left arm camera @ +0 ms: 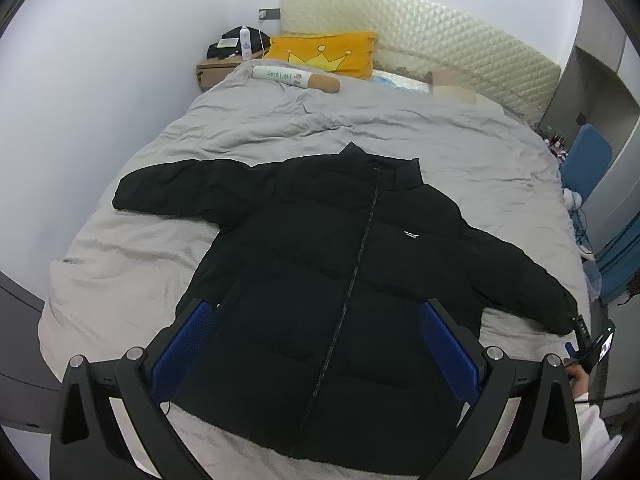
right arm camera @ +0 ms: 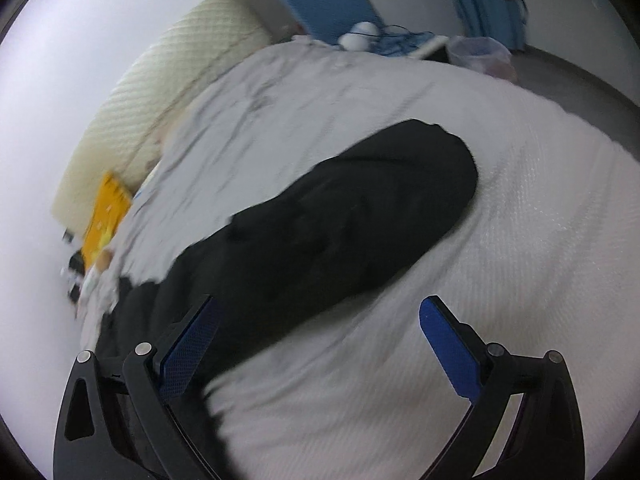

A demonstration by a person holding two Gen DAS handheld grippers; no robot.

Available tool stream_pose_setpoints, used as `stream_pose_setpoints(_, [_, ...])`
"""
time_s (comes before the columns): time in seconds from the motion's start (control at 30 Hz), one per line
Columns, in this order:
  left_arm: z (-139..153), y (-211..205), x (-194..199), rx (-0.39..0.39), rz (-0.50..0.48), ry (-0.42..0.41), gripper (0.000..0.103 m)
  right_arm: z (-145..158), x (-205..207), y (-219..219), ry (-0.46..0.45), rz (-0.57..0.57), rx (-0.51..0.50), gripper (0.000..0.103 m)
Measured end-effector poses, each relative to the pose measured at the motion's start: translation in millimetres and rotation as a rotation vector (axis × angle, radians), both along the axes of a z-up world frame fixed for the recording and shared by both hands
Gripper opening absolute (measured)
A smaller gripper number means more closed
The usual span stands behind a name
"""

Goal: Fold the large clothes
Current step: 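Reach the right tool to the sleeve cuff nearest it and grasp it, then lift the sleeve with the right tool and carry it across the jacket body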

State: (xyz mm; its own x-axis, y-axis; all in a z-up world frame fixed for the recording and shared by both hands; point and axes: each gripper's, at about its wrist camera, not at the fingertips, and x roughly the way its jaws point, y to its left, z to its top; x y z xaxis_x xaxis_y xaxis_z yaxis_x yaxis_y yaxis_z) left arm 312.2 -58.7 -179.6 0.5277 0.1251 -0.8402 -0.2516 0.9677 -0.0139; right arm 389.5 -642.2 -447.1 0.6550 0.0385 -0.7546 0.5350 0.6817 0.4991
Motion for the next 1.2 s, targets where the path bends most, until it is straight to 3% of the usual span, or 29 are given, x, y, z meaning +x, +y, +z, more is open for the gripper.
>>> stream_pose_setpoints(0.33, [-42, -5, 38, -0.043, 0.067, 0.063, 0.103, -69, 16, -73, -0.041, -0.23, 0.17, 0.1])
stream_pose_setpoints(0.6, [-51, -13, 51, -0.014, 0.029, 0.095, 0.103, -86, 23, -91, -0.1, -0.263, 0.194, 0.1])
stream_pose_setpoints(0.7, [-46, -12, 52, -0.017, 0.028, 0.096, 0.103, -86, 32, -92, -0.136, -0.227, 0.222, 0.1])
stream_pose_setpoints(0.8, [-36, -12, 50, -0.028, 0.032, 0.092, 0.103, -83, 43, -92, -0.139, -0.179, 0.255, 0.085])
stream_pose_setpoints(0.97, [-16, -15, 41, 0.033, -0.006, 0.065, 0.103, -67, 46, -91, -0.126, -0.174, 0.251, 0.028])
stream_pose_setpoints(1.07, [-6, -14, 34, 0.028, -0.018, 0.052, 0.103, -47, 38, -90, -0.143, -0.156, 0.24, 0.013])
stream_pose_setpoints(1.2, [10, -12, 21, 0.024, -0.04, 0.037, 0.103, -9, 20, -87, -0.176, -0.151, 0.217, 0.008])
